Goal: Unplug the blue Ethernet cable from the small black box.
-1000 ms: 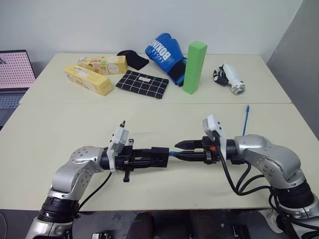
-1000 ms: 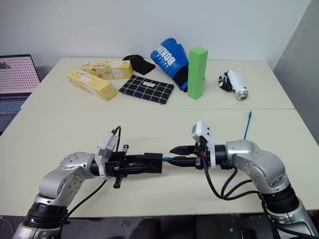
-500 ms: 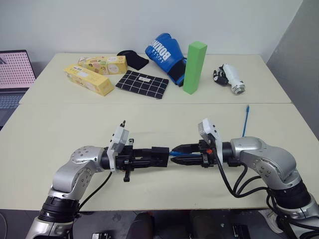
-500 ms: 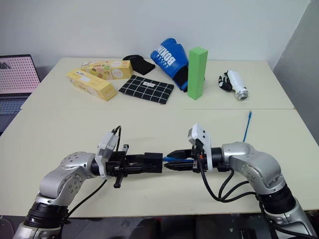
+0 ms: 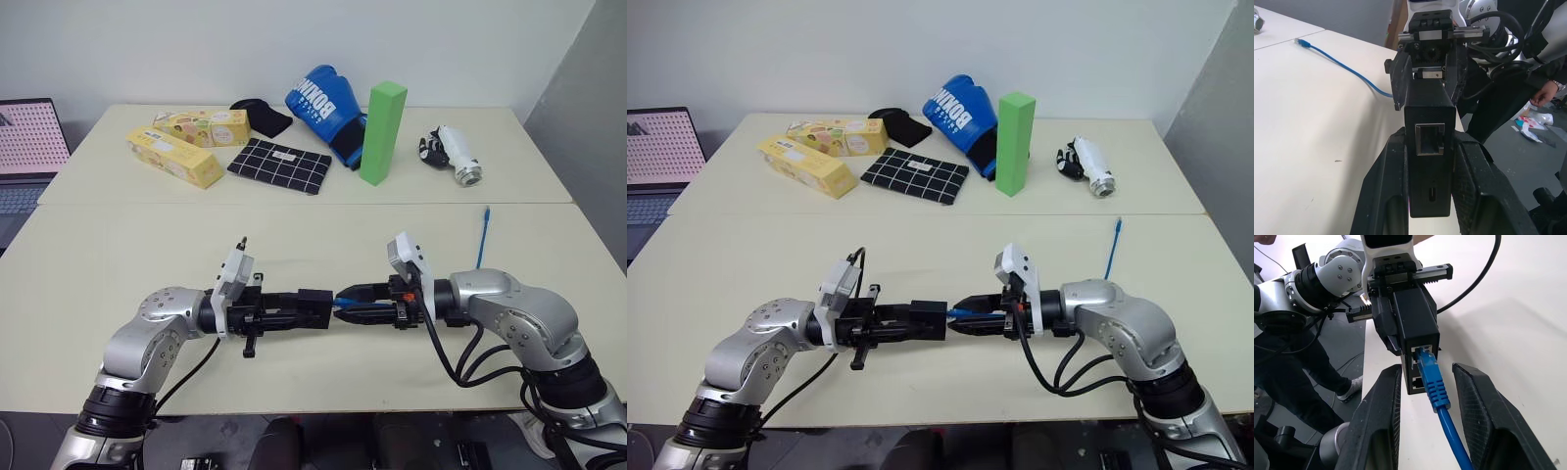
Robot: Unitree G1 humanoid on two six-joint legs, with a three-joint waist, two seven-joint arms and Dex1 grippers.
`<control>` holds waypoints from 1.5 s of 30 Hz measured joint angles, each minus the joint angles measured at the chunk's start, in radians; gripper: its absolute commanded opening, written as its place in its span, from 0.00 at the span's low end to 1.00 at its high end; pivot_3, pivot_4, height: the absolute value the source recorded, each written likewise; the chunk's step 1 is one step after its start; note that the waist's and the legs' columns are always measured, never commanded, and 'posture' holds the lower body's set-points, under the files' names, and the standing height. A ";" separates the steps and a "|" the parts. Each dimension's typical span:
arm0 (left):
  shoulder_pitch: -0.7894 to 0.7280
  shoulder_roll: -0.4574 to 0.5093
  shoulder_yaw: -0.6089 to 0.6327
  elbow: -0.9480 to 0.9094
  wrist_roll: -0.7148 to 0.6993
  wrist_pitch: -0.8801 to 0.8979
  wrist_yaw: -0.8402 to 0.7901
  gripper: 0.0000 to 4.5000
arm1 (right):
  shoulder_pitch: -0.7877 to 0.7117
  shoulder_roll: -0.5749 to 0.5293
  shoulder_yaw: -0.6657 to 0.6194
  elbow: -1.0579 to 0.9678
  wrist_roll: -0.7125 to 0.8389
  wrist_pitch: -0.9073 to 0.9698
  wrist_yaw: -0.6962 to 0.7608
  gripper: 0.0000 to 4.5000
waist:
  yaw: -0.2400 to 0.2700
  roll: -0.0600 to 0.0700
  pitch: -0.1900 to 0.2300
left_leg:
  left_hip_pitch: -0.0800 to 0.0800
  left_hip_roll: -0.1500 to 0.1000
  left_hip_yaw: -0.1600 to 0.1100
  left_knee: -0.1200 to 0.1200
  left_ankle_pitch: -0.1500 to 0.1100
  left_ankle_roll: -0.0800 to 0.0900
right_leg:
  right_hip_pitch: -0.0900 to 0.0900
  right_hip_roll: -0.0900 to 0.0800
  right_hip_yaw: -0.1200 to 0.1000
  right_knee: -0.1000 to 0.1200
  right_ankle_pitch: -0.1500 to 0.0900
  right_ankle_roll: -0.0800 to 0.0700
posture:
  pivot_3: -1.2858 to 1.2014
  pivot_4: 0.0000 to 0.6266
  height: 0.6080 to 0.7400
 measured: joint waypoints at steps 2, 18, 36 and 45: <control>0.000 0.000 0.000 0.000 0.000 0.000 -0.005 0.17 | 0.000 0.000 0.000 0.000 0.000 0.000 0.000 0.19 | 0.000 0.000 0.000 | 0.000 0.000 0.000 0.000 0.000 0.000 | 0.000 0.000 0.000 0.000 0.000 0.000 | 0.52 0.24 1.00; 0.019 0.004 -0.008 -0.014 0.005 -0.006 -0.033 0.17 | -0.013 -0.018 0.006 0.004 0.019 0.041 0.062 0.01 | 0.000 0.000 0.000 | 0.000 0.000 0.000 0.000 0.000 0.000 | 0.000 0.000 0.000 0.000 0.000 0.000 | 0.52 0.24 1.00; 0.121 0.059 0.059 0.054 0.029 -0.031 -0.022 0.17 | 0.006 -0.123 -0.062 0.063 -0.019 -0.002 0.078 0.01 | 0.000 0.000 0.000 | 0.000 0.000 0.000 0.000 0.000 0.000 | 0.000 0.000 0.000 0.000 0.000 0.000 | 0.52 0.24 1.00; 0.106 0.026 0.112 0.016 0.000 0.008 0.104 0.17 | -0.043 0.067 -0.034 0.541 -0.445 -0.450 -0.261 0.09 | -0.001 0.000 0.000 | -0.002 0.001 0.003 0.000 0.000 0.000 | -0.005 -0.001 0.002 0.002 0.000 0.000 | 0.52 0.24 1.00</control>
